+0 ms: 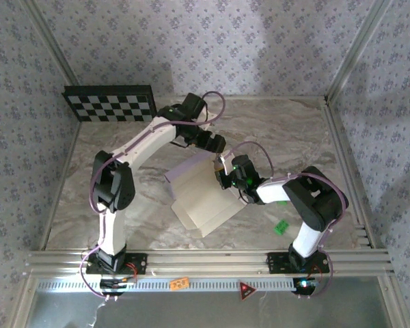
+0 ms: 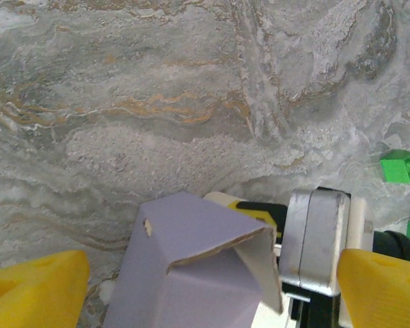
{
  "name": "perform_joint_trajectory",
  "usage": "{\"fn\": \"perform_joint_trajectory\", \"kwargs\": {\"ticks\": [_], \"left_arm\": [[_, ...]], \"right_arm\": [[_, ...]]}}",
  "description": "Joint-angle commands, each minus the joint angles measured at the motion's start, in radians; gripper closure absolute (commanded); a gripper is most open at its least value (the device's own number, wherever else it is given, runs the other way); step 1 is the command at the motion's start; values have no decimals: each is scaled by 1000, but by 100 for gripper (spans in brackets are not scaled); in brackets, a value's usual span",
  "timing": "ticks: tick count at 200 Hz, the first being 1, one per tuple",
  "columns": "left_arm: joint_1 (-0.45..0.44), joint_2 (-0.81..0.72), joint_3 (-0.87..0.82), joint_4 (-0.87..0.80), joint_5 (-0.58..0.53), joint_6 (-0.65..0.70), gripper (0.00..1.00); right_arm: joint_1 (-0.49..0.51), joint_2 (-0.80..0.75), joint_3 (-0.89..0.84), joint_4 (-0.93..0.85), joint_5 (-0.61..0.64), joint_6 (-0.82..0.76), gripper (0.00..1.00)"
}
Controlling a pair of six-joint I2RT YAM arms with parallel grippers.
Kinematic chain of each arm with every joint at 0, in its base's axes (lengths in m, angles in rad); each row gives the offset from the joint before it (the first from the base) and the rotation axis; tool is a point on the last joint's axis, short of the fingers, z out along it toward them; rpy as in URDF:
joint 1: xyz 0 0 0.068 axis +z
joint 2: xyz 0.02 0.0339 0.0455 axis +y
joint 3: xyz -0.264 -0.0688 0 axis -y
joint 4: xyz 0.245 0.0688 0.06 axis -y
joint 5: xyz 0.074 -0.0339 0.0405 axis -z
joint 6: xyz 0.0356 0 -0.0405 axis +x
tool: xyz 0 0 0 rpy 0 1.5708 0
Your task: Fold the paper box
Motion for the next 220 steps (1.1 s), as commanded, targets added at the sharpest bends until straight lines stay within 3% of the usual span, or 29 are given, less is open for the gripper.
{"fn": "perform_joint_trajectory", "kwargs": {"ticks": [1, 36, 140, 190, 220], "left_arm": [[-4, 34, 40, -41, -22, -40, 6], [-11, 64, 68, -54, -16, -53, 7], [-19, 87, 80, -112, -18, -3, 27], [-20, 69, 57, -111, -6, 23, 31], [-21, 55, 39, -105, 11, 33, 32]], "right_arm": [[-5, 9, 0, 21, -9, -5, 86], [-7, 9, -8, 31, -7, -2, 87], [-8, -20, -12, 21, -6, -6, 87], [-27, -152, -33, -58, -39, -61, 76], [-87, -198, -46, -79, -157, -90, 71]]}}
